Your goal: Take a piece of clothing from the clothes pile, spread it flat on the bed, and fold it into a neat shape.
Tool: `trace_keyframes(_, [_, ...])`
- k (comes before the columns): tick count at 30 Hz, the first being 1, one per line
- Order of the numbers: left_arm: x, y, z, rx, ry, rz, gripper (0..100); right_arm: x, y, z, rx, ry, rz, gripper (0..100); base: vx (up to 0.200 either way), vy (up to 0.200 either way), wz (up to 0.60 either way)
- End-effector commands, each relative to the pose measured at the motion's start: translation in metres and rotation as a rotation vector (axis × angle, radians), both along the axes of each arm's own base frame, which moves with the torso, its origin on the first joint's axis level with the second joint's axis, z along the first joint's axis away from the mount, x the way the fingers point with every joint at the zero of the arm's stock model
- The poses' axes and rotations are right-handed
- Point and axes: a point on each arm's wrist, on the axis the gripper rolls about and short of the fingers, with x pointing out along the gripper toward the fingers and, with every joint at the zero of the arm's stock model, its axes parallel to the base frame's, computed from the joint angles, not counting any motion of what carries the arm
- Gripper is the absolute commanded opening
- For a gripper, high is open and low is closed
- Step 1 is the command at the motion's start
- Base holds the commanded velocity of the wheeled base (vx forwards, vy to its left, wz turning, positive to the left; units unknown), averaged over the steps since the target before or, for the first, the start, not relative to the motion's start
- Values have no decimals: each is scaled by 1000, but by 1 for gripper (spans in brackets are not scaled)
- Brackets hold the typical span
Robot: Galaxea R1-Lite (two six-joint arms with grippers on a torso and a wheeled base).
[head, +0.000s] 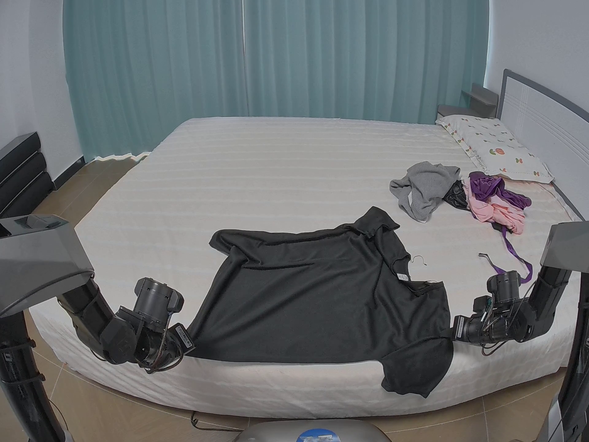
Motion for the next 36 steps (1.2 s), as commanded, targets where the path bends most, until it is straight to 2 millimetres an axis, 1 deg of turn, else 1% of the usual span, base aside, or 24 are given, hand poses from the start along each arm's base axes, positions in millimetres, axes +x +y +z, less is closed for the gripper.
trace_keyframes(1, [0,0,-1,1,2,1,0,-3,0,-1,-1,11,-1,0,0,0,0])
trace_keyframes(7, [-1,0,-1,2,5,1,0,-14,-9,9,-9,12,-27,0,0,0,0])
trace_keyframes(9, [-1,0,-1,3,5,-1,0,-23,-15,14,-12,18,-45,0,0,0,0])
trace_keyframes(13, [-2,1,-2,8,21,-2,0,-35,-21,15,-21,34,-52,0,0,0,0])
trace_keyframes(14, [-3,1,-2,9,24,-2,0,-35,-21,16,-22,34,-51,0,0,0,0])
trace_keyframes(15, [-3,1,-2,14,31,-4,0,-43,-22,15,-31,51,-39,0,0,0,0])
trace_keyframes(18, [-4,1,-3,17,41,-4,0,-53,-22,12,-45,70,-16,0,0,0,0])
trace_keyframes(22, [-6,1,-4,26,56,-20,0,-59,-20,11,-43,89,-6,0,0,0,0])
trace_keyframes(27, [-8,1,-5,30,63,-26,0,-57,-20,10,-42,87,-6,0,0,0,0])
trace_keyframes(28, [-7,0,-4,27,61,-27,0,-58,-20,10,-41,89,-5,100,0,0,0])
trace_keyframes(29, [-7,0,-4,27,59,-27,100,-58,-20,10,-39,89,-4,100,0,0,0])
trace_keyframes(36, [-5,0,-2,21,46,-21,100,-54,-20,18,-2,49,0,100,0,0,0])
